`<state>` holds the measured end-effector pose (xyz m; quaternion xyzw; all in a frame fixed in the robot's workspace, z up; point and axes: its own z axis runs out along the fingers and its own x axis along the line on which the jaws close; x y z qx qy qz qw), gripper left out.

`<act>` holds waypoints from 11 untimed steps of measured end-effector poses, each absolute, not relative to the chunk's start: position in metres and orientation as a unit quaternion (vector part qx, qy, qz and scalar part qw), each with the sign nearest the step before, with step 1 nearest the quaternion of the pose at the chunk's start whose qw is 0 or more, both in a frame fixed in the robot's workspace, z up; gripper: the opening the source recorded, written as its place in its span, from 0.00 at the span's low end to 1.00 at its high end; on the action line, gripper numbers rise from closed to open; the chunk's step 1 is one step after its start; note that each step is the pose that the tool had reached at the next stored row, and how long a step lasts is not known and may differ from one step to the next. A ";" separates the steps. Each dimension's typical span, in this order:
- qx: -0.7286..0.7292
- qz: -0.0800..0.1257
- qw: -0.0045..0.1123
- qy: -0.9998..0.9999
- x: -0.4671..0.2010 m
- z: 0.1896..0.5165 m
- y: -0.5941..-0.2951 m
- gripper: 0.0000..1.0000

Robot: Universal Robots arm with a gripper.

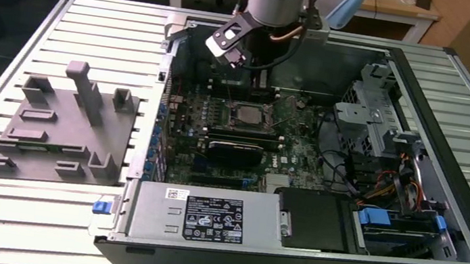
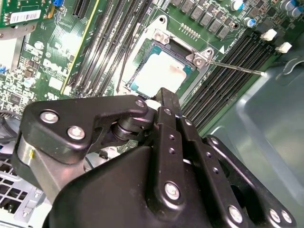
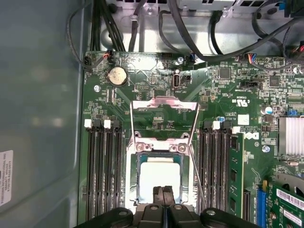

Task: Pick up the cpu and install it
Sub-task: 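Close the cpu cover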

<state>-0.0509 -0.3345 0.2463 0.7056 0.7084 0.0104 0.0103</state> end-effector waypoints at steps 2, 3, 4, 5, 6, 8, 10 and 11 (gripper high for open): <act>0.706 0.010 0.010 0.708 -0.051 0.248 -0.334 0.11; 0.706 0.010 0.010 0.708 -0.051 0.250 -0.335 0.11; 0.706 0.010 0.010 0.708 -0.051 0.251 -0.335 0.11; 0.706 0.010 0.010 0.708 -0.051 0.253 -0.335 0.11; 0.706 0.010 0.010 0.708 -0.051 0.254 -0.335 0.11; 0.706 0.010 0.010 0.708 -0.051 0.258 -0.334 0.11; 0.706 0.010 0.010 0.708 -0.051 0.262 -0.335 0.11; 0.706 0.010 0.010 0.708 -0.051 0.264 -0.335 0.11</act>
